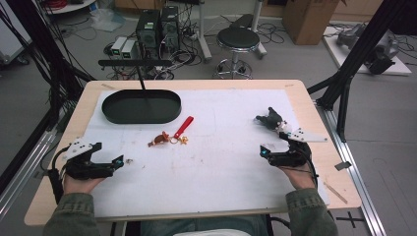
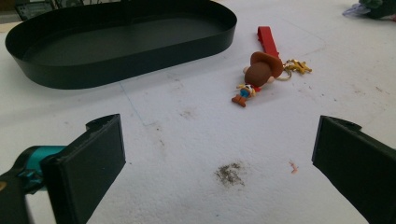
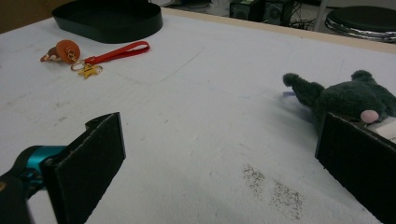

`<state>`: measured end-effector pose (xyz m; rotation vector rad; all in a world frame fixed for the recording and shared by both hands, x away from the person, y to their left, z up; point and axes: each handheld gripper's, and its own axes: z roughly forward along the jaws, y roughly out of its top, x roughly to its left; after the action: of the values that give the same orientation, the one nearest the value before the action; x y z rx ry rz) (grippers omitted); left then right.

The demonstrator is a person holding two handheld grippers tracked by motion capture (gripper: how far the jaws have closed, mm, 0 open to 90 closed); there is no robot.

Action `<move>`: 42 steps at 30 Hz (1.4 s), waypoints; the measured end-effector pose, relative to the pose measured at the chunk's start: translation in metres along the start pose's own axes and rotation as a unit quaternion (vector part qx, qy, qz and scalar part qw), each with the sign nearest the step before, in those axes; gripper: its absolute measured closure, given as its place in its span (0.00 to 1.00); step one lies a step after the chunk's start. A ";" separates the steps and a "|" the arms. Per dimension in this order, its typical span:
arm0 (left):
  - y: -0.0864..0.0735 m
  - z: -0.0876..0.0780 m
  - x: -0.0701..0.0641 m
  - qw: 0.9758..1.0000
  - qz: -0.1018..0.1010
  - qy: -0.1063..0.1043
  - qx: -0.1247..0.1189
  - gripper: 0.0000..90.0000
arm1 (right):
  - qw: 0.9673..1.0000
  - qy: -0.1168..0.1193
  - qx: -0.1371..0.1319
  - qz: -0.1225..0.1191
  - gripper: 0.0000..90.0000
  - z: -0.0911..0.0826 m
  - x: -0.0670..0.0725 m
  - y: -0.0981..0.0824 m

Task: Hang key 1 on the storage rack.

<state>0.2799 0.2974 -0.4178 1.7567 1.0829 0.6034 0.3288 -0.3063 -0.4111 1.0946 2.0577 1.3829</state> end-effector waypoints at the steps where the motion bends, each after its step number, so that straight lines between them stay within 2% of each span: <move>1: 0.000 0.000 0.000 1.000 0.000 0.000 -0.001 0.03 | 1.000 0.000 0.000 0.000 0.01 0.000 0.000 0.000; 14: 0.000 0.001 0.000 1.000 -0.001 0.000 0.001 0.03 | 1.000 -0.005 -0.001 -0.007 0.01 -0.001 -0.001 0.000; 21: 0.000 0.002 -0.001 1.000 -0.001 0.002 0.006 0.03 | 1.000 -0.008 0.000 0.002 0.01 -0.002 -0.002 -0.001; 26: 0.001 0.003 -0.003 1.000 0.000 0.000 0.005 0.03 | 1.000 -0.008 0.002 -0.001 0.01 -0.002 -0.001 -0.001; 29: 0.001 0.005 -0.001 1.000 -0.007 0.002 0.017 0.03 | 1.000 -0.014 0.011 -0.003 0.01 0.000 -0.001 -0.002; 32: 0.002 0.005 -0.001 1.000 -0.008 0.003 0.022 0.03 | 1.000 -0.015 0.009 -0.003 0.01 -0.001 -0.002 -0.002; 38: 0.011 0.009 -0.006 1.000 0.004 -0.001 0.031 0.03 | 1.000 -0.018 0.002 0.007 0.01 -0.004 -0.002 -0.003; 42: 0.016 0.017 -0.010 0.999 0.014 -0.007 0.050 0.03 | 1.000 -0.019 0.002 0.007 0.01 -0.004 -0.002 -0.003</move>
<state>0.2944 0.2789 -0.4100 1.8627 1.0958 0.5609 0.3263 -0.3108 -0.4123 1.1300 2.0314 1.3544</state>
